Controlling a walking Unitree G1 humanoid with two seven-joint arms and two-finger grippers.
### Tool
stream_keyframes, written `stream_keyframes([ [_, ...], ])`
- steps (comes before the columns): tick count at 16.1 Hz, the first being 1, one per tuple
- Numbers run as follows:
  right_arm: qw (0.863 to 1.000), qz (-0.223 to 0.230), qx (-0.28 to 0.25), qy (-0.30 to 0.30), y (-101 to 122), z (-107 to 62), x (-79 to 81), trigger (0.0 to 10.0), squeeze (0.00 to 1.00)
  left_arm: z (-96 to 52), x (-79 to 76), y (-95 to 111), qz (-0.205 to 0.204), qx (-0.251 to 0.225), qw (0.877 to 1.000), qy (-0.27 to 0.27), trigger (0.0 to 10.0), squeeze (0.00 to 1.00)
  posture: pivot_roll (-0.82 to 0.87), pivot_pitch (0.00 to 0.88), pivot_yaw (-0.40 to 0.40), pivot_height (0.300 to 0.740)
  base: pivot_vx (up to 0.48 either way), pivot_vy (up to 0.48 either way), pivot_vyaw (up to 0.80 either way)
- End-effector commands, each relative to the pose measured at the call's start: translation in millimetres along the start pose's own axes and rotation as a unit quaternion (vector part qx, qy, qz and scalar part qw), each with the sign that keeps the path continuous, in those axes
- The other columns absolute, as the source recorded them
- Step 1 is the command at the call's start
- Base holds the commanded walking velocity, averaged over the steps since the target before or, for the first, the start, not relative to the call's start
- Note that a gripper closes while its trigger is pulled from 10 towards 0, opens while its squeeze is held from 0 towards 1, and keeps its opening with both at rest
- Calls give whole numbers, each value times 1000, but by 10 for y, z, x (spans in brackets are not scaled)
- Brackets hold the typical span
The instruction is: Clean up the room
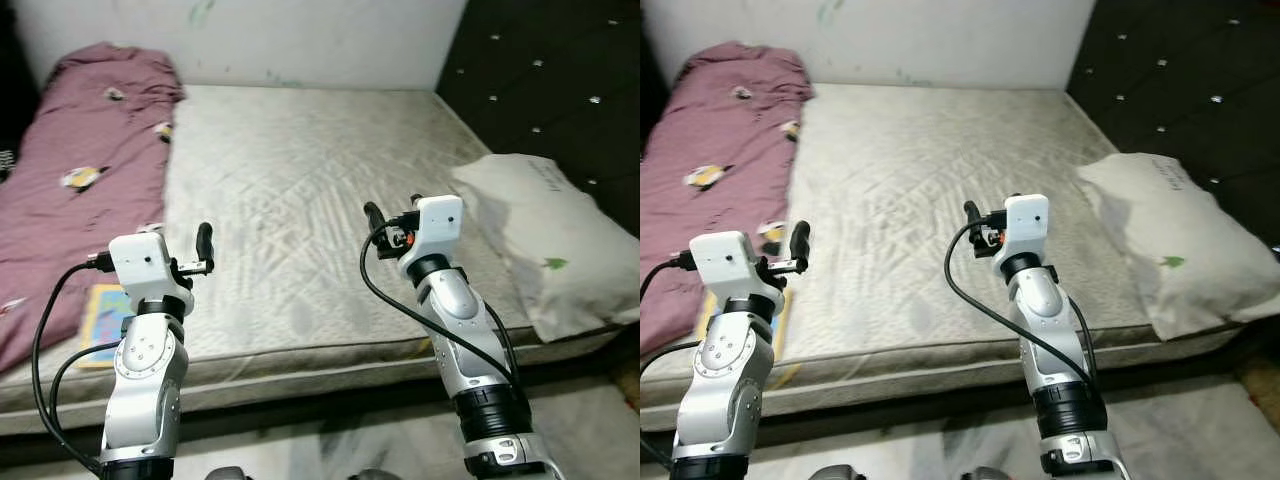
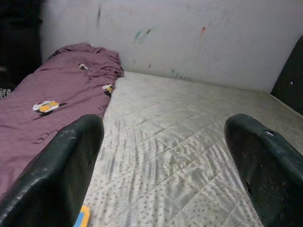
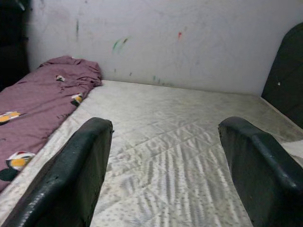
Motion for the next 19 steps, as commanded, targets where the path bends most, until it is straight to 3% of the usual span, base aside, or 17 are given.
stream_keyframes([
  [1, 1000, -7, 3, -20, 3, -24, -134, 10000, 0, 13, -111, 34, -8, -5, 1000, -16, 10000, 0, 58, 0, -62, 740, 0, 480, 0],
  [5, 1000, -10, 7, -20, -11, -24, -135, 10000, 0, 18, -105, 49, -7, -9, 1000, -15, 10000, 0, 59, 0, -62, 740, 0, 471, 0],
  [12, 1000, -14, 12, -17, -32, -29, -128, 10000, 0, -5, -126, 108, 3, -30, 999, -30, 10000, 0, 58, 0, -63, 740, 0, 0, 0],
  [19, 1000, -19, 14, -11, -38, -22, -117, 10000, 0, -8, -136, 115, 6, -35, 999, -35, 10000, 0, 59, 0, -64, 740, 308, 0, 0],
])
Point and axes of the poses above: a point about 5 cm out from each wrist's last joint towards the gripper, its own z axis pointing out of the wrist towards the gripper, its own y axis along the axis of the wrist's last joint, x = y × z, the point moved 3 cm from there along z, pointing out of the wrist towards the gripper, and after that the axes turned 5 degrees about z, right-handed, at the moved point
